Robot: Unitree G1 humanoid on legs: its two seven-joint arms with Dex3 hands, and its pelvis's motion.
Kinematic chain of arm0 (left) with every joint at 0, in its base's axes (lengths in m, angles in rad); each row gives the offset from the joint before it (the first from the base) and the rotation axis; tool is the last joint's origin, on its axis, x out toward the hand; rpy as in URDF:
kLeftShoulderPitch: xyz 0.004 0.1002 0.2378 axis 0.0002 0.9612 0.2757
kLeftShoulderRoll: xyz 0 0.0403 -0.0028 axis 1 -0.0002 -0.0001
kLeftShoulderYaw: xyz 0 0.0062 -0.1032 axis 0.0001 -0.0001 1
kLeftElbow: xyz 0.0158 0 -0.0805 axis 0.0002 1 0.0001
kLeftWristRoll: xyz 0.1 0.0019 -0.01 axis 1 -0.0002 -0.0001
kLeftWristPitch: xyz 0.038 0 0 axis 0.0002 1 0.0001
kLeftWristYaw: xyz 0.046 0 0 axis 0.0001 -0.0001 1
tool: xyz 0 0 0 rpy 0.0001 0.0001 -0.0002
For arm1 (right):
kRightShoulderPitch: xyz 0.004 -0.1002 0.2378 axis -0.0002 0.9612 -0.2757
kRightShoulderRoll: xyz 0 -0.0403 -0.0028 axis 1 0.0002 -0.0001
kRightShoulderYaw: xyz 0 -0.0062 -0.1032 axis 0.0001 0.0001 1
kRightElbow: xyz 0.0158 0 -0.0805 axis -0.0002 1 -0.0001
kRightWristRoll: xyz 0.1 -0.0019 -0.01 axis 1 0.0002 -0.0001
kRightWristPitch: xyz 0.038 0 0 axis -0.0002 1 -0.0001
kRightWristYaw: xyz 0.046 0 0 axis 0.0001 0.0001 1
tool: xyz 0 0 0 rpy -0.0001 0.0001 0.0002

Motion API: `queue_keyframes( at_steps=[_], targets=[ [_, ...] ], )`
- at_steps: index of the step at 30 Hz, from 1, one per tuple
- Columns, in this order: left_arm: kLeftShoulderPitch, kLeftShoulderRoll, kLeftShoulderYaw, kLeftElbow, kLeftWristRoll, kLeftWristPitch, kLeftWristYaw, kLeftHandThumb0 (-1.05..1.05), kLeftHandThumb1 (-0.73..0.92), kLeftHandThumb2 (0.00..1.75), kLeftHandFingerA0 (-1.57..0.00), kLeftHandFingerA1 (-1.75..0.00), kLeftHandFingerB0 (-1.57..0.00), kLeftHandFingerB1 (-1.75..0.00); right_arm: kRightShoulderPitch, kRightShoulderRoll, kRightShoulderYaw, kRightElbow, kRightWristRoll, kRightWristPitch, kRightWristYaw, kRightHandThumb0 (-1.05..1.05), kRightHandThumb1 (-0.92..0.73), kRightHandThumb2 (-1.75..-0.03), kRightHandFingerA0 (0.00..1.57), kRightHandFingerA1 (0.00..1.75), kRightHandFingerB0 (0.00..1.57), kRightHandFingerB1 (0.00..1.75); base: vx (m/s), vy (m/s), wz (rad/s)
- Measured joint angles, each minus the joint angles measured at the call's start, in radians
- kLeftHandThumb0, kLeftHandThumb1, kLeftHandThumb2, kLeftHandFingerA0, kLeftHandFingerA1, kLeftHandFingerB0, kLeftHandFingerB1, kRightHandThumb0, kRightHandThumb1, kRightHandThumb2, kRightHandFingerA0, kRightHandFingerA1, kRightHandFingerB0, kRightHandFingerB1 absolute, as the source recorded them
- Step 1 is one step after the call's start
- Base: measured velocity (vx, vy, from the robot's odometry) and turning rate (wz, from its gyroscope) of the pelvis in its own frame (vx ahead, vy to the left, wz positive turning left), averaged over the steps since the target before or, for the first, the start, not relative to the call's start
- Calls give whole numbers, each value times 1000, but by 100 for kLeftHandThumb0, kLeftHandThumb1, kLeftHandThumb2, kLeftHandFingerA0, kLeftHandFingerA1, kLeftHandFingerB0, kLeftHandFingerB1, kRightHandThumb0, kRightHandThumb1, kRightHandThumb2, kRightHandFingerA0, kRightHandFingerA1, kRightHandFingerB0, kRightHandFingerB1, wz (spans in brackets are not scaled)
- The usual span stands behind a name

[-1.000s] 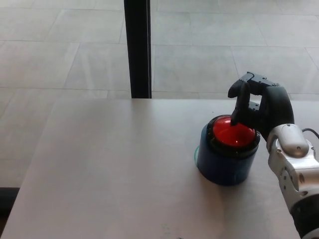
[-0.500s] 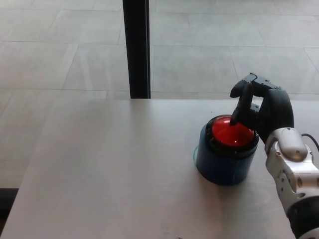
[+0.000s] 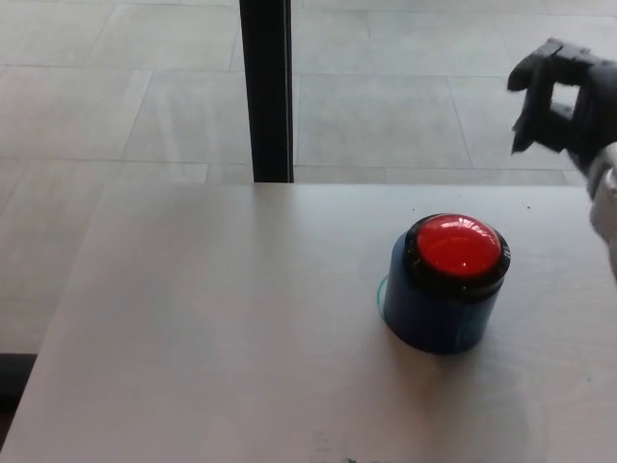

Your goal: The robot uses its right hand to press the red button kept in the middle of the desk

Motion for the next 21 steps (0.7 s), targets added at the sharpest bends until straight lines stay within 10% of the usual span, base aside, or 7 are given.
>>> queue_keyframes(
  at_steps=[12,13,14,16,17,20,21],
  targets=[
    [22,1,12,2,-5,0,-7,-56,92,107,-33,-93,-13,-74,97,-173,-135,-139,22,69,38,-10,-56,-121,91,175,76,148,0,0,0],
    [22,1,13,2,-5,0,-7,-54,92,102,-19,-111,-14,-89,126,-196,-163,-138,25,69,40,-11,-55,-119,95,175,80,139,0,0,0],
    [23,1,14,2,-5,0,-7,-53,92,103,-22,-113,-17,-94,140,-207,-178,-135,27,70,40,-18,-58,-117,120,137,88,111,0,0,0],
    [23,1,11,2,-3,0,-7,-53,92,103,-22,-113,-17,-94,189,-252,-253,-116,44,69,40,-18,-58,-117,120,137,88,111,0,0,0],
    [24,1,10,2,-2,0,-7,-55,91,101,-23,-112,-12,-88,206,-270,-284,-109,52,69,40,-18,-61,-101,96,175,82,109,0,0,0],
    [19,0,8,2,-2,0,-7,-54,92,110,-31,-92,-11,-74,251,-319,-388,-98,81,67,40,-28,-60,-89,117,165,89,85,0,0,0],
    [19,0,9,1,-3,0,-7,-54,92,102,-16,-111,-3,-83,267,-334,-415,-97,88,66,38,-43,-53,-99,128,141,79,81,0,0,0]
  ],
)
